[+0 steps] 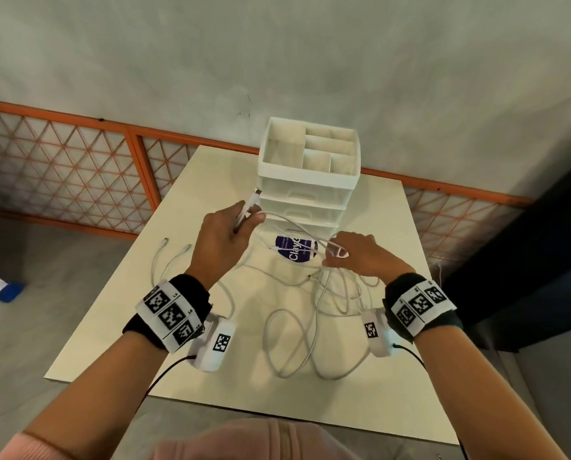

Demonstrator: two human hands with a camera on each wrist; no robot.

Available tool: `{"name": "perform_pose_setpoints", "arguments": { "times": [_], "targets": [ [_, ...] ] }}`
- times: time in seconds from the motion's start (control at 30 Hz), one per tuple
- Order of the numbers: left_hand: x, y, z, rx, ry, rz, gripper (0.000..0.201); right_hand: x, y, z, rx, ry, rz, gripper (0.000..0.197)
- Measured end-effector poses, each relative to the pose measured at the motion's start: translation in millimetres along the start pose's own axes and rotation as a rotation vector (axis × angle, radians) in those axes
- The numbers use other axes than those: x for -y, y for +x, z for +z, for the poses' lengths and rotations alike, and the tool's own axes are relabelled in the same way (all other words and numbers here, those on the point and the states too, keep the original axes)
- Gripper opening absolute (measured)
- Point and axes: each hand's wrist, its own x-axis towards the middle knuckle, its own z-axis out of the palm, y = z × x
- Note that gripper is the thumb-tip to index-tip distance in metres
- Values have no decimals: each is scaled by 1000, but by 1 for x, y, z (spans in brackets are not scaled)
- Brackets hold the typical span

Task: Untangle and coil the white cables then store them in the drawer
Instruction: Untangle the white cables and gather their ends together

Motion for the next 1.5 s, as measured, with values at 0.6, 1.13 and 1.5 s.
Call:
{"name": "perform_pose_setpoints", "arguments": {
  "times": [0.6,1.13,1.5],
  "targets": [
    [44,-15,-1,68,-164,-488,55,-16,-4,-4,60,249,159,35],
    [7,-4,38,350,27,23,50,27,-9,-27,183,421,-128,23],
    [-3,9,33,26,74,3,38,-7,-6,-10,36,390,6,56]
  ]
}}
